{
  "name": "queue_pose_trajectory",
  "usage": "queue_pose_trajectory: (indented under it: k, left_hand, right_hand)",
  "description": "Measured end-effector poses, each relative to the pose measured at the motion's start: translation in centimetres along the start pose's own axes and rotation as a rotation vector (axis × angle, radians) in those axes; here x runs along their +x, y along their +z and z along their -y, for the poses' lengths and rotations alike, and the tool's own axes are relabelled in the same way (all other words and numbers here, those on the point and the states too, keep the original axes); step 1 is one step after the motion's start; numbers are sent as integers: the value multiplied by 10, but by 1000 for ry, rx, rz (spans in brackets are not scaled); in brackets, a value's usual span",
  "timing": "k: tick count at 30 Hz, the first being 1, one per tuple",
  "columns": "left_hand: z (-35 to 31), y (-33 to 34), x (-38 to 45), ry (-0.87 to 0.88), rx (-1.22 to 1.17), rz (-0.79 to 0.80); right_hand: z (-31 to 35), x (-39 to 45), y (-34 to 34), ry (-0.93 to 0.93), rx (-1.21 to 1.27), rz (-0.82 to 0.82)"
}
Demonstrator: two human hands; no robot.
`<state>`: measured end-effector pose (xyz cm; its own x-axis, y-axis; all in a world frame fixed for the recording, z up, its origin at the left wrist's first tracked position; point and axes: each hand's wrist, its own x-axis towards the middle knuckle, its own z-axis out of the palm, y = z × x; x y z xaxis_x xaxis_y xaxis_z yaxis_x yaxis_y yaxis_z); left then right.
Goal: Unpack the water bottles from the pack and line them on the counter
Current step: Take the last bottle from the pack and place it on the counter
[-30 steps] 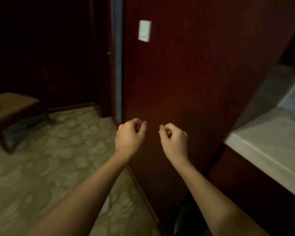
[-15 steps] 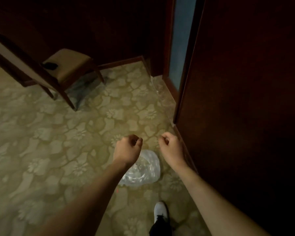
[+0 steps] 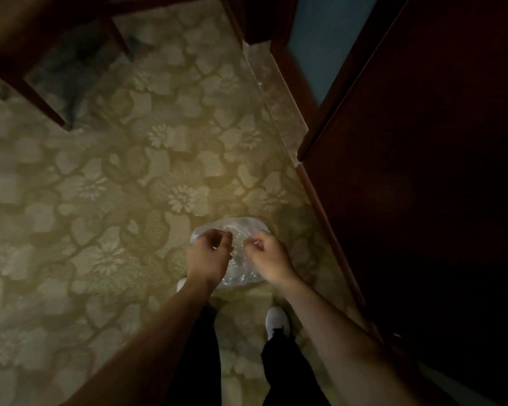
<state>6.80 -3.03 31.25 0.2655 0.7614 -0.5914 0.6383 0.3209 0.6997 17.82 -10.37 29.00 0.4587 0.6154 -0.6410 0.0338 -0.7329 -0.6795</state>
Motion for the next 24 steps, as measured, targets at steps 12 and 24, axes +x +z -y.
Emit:
queue_pose_trajectory:
  k: [12,24]
  left_hand:
    - [212,42,187,-273,54,87]
    - [302,74,312,-275,101,77]
  right_hand:
    - [-134,201,170,221,-67,18]
    - [-273,356,307,273,-335,432]
